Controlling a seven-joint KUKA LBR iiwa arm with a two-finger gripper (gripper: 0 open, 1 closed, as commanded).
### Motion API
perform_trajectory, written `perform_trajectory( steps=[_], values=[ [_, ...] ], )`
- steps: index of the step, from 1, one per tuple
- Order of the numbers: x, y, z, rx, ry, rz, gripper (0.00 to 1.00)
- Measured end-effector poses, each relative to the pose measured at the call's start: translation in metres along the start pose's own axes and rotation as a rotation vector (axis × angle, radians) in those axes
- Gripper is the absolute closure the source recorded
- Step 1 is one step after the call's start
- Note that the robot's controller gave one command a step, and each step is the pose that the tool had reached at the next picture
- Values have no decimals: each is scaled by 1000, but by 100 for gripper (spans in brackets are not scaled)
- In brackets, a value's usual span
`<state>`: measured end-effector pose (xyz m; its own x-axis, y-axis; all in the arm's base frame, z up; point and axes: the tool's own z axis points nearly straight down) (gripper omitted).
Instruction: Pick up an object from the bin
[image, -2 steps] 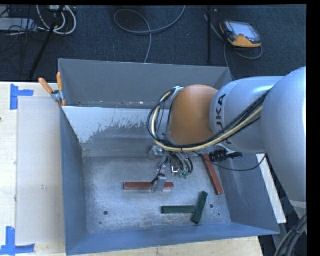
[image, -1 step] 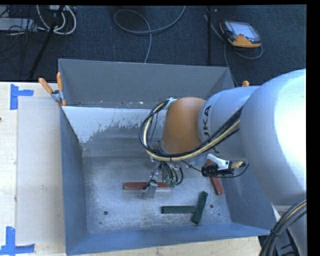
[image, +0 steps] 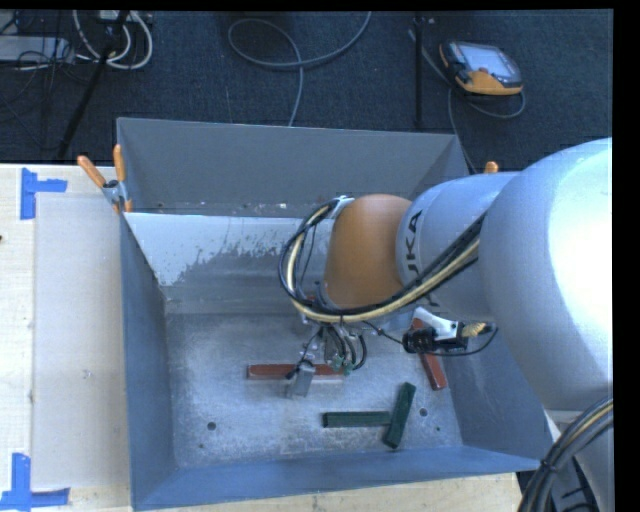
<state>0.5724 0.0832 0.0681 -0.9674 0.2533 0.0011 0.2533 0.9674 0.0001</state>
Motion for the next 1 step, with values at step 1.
perform_trajectory(
  steps=[1],
  values=[
    [0,0,-1,-1,-1,0,100]
  ],
)
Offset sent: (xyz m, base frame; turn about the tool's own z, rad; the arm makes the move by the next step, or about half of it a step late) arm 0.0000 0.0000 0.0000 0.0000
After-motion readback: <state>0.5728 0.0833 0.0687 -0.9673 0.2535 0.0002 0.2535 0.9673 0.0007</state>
